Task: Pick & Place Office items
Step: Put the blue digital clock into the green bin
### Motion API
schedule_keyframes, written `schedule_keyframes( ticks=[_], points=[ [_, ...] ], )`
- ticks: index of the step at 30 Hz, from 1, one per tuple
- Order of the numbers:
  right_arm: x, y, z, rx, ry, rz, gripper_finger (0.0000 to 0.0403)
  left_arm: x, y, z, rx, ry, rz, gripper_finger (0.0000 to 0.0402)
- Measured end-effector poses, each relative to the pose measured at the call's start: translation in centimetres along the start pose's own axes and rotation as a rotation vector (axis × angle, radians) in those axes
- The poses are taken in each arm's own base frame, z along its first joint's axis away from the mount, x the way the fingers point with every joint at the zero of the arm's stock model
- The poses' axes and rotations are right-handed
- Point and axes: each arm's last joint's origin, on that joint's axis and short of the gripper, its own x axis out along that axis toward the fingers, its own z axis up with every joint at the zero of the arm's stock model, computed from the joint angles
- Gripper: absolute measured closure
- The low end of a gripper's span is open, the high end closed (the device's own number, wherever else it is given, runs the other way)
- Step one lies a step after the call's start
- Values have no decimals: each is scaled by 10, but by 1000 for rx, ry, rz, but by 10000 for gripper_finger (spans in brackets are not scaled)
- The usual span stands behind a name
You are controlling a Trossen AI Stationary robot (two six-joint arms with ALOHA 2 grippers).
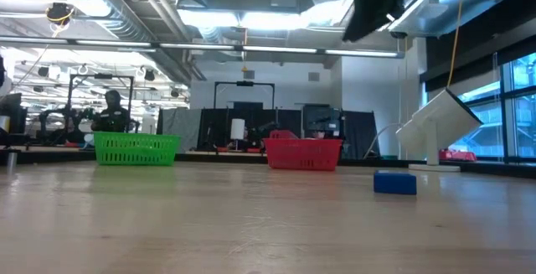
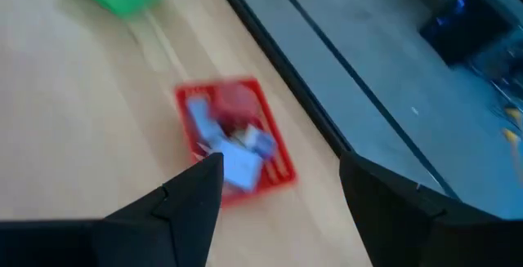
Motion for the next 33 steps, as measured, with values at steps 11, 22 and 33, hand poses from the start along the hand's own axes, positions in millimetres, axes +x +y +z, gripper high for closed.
schedule_keyframes(
  ticks=[11, 22, 33],
  points=[
    [13, -26, -11, -15, 158, -69, 156, 13, 62, -71, -140, 570, 353, 338],
    [14, -25, -12, 53, 170, -9, 156, 6, 126, -130, -157, 1084, 578, 338],
    [14, -25, -10, 203, 148, -19, 156, -6, 160, -206, -238, 1298, 650, 338]
  ],
)
